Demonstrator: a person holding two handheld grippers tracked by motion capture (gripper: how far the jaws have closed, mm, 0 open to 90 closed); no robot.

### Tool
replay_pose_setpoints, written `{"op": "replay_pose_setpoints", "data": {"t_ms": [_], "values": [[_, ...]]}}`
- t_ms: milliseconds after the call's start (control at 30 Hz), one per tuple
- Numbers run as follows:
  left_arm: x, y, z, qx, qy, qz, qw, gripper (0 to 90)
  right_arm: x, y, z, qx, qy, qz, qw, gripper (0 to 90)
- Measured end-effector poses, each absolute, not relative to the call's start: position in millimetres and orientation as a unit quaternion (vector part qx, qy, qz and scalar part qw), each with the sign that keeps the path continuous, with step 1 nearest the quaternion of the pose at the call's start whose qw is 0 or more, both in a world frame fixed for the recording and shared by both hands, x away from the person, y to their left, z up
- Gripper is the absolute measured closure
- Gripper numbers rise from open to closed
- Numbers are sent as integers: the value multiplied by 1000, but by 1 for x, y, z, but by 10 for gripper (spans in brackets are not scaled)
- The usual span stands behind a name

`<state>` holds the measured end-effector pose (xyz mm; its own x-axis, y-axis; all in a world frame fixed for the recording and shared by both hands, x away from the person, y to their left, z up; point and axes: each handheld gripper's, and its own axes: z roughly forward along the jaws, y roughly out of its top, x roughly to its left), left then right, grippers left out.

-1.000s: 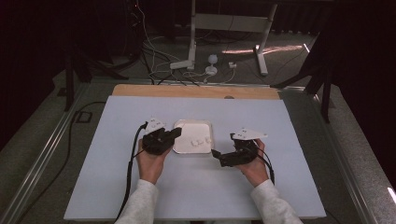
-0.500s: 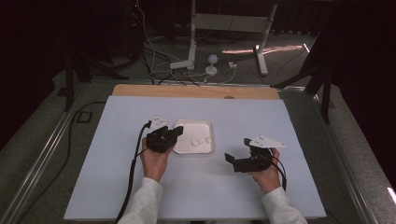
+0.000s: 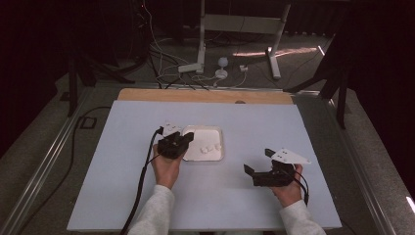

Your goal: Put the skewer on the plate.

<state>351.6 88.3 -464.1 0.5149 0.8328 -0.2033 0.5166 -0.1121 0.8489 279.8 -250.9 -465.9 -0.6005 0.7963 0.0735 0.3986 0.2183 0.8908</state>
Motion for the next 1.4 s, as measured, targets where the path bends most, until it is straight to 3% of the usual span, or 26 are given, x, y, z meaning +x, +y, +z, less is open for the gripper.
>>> {"op": "replay_pose_setpoints", "data": {"t_ms": [1267, 1300, 1400], "values": [[370, 77, -514, 719, 549, 148, 400, 888, 280, -261, -470, 412, 747, 479, 207, 0], [370, 76, -514, 717, 550, 148, 402, 880, 280, -261, -470, 412, 747, 480, 206, 0], [370, 76, -513, 707, 549, 138, 424, 614, 280, -261, -470, 411, 747, 480, 207, 0]]}}
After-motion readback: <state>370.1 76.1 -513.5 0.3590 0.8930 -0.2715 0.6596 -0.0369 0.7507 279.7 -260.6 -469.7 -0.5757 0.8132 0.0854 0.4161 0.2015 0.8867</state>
